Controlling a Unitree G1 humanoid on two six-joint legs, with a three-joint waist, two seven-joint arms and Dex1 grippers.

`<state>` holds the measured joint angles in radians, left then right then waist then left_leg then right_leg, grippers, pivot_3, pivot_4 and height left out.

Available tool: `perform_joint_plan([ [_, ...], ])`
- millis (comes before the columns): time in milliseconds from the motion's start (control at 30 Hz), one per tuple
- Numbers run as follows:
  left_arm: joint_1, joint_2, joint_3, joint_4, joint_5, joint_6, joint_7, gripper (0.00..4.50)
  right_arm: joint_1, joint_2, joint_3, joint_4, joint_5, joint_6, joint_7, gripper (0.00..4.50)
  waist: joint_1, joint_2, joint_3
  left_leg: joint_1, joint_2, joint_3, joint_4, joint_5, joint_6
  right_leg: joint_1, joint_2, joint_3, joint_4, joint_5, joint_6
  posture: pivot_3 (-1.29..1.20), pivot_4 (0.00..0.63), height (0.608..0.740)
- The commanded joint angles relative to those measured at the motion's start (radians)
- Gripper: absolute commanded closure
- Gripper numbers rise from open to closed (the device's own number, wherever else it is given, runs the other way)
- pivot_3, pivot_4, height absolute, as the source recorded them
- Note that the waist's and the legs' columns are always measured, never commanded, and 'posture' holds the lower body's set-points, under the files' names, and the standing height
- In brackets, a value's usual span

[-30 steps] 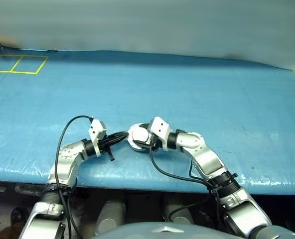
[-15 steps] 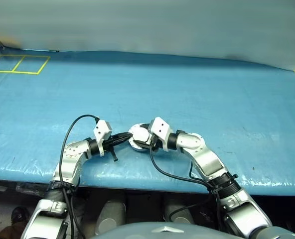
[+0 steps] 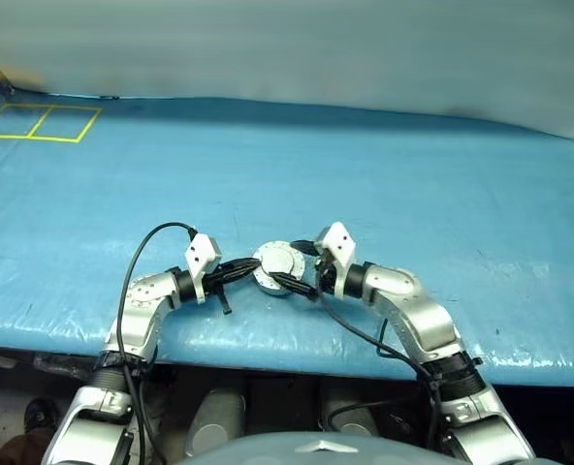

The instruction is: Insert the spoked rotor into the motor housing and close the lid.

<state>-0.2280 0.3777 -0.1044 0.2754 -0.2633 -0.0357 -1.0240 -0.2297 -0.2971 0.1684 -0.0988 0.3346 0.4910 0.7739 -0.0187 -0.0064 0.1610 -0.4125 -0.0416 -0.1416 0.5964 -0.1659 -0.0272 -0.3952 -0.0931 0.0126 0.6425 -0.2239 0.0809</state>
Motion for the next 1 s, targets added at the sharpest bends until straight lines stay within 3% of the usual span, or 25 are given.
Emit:
perform_joint_plan([
  [33, 0.014, -0.004, -0.015, 0.013, 0.019, -0.001, 0.006, 4.5, -0.001, 0.019, -0.126, -0.034, 0.135, 0.114, -0.04, 0.03, 0.0, 0.0, 0.0, 0.0, 0.0, 0.0, 0.0, 0.0, 0.0, 0.0, 0.0, 0.0, 0.0, 0.0, 0.0, 0.0, 0.15, 0.74],
  [400, 0.0, -0.012, -0.017, 0.034, 0.026, -0.019, 0.006, 4.5, 0.015, 0.079, -0.345, 0.092, 0.399, 0.503, -0.182, 0.03, 0.002, 0.0, 0.0, -0.001, 0.0, 0.0, -0.001, 0.0, 0.0, -0.001, 0.0, 0.0, 0.0, 0.0, 0.0, 0.0, 0.15, 0.74],
  [667, 0.016, -0.01, -0.017, 0.028, 0.028, -0.029, 0.013, 4.5, 0.044, 0.144, -0.342, 0.069, 0.505, 0.641, -0.21, 0.03, 0.001, 0.001, 0.0, -0.001, 0.0, 0.0, -0.001, 0.0, 0.0, -0.001, 0.0, 0.0, 0.0, 0.0, -0.001, 0.0, 0.15, 0.74],
  [933, 0.021, -0.007, -0.019, 0.023, 0.028, -0.031, 0.022, 4.5, 0.033, 0.174, -0.345, 0.088, 0.517, 0.64, -0.253, 0.03, -0.001, 0.001, -0.001, -0.001, 0.0, 0.0, 0.0, 0.0, 0.0, -0.001, 0.0, 0.0, 0.0, 0.0, 0.0, 0.0, 0.15, 0.74],
  [1000, 0.02, -0.007, -0.019, 0.023, 0.028, -0.029, 0.021, 4.5, 0.024, 0.187, -0.365, 0.105, 0.534, 0.636, -0.26, 0.69, -0.001, 0.001, -0.001, -0.001, 0.0, 0.0, 0.0, 0.0, 0.0, -0.001, 0.0, 0.0, 0.0, 0.0, 0.0, 0.0, 0.15, 0.74],
])
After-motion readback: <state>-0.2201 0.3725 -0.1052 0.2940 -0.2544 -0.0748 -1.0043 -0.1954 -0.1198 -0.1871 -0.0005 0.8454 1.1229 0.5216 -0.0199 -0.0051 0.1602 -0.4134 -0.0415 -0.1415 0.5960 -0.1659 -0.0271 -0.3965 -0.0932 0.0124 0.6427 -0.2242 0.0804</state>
